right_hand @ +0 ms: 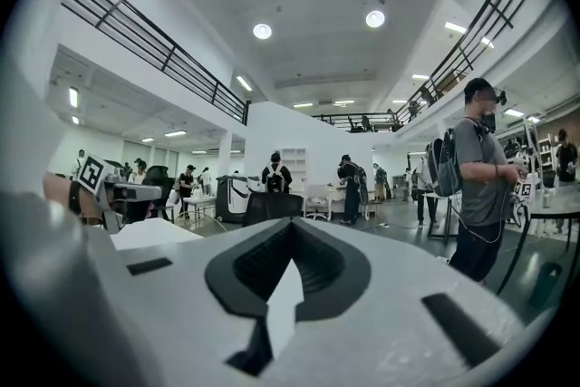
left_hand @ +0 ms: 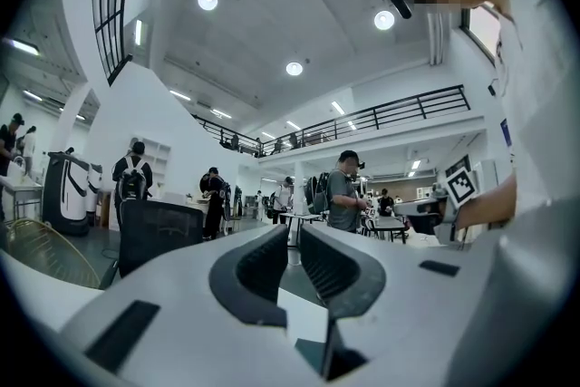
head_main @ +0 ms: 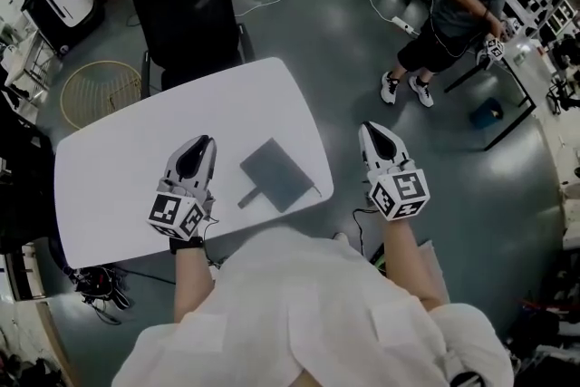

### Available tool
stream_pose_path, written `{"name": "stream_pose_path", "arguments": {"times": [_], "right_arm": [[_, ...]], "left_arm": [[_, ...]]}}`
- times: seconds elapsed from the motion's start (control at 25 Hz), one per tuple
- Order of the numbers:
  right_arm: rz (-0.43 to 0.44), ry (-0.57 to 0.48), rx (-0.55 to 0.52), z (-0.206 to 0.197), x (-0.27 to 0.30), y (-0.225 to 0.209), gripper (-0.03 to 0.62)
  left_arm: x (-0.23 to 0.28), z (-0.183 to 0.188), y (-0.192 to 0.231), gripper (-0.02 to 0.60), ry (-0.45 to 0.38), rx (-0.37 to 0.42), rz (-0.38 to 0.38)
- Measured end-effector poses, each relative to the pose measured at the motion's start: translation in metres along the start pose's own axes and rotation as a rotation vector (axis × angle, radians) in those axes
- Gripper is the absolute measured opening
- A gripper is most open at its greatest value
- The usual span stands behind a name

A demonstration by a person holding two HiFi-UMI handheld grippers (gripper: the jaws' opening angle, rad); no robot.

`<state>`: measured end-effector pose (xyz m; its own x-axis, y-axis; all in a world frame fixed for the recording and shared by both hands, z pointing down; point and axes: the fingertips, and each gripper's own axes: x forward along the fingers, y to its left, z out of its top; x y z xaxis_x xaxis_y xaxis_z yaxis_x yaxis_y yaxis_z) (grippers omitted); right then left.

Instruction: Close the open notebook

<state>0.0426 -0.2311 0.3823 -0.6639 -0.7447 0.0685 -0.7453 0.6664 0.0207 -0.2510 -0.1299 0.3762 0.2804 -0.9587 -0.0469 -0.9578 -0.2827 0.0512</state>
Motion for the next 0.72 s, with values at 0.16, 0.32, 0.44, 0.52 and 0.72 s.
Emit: {"name": "stream_pose_path", "arguments": {"times": [0.16, 0.32, 0.44, 0.52, 0.72], "right_arm": [[-0.002, -0.007, -0.008, 0.004, 0.002, 0.000, 0.002], [0.011, -0.002, -0.017, 0.003, 0.005, 0.002, 0.002], [0.020, 0.004, -0.020, 0.002, 0.008, 0.004, 0.002], [0.025, 0.005, -0.020, 0.001, 0.009, 0.005, 0.002], [0.030, 0.006, -0.024, 0.003, 0.012, 0.007, 0.002]], "left_arm": [[0.002, -0.003, 0.001, 0.041, -0.008, 0.003, -0.011], [0.003, -0.005, 0.002, 0.041, -0.004, 0.003, -0.008], [0.002, -0.007, 0.003, 0.041, 0.002, 0.002, -0.002], [0.000, -0.009, 0.005, 0.041, 0.009, 0.002, 0.003], [-0.002, -0.011, 0.008, 0.041, 0.018, 0.006, 0.006]]}}
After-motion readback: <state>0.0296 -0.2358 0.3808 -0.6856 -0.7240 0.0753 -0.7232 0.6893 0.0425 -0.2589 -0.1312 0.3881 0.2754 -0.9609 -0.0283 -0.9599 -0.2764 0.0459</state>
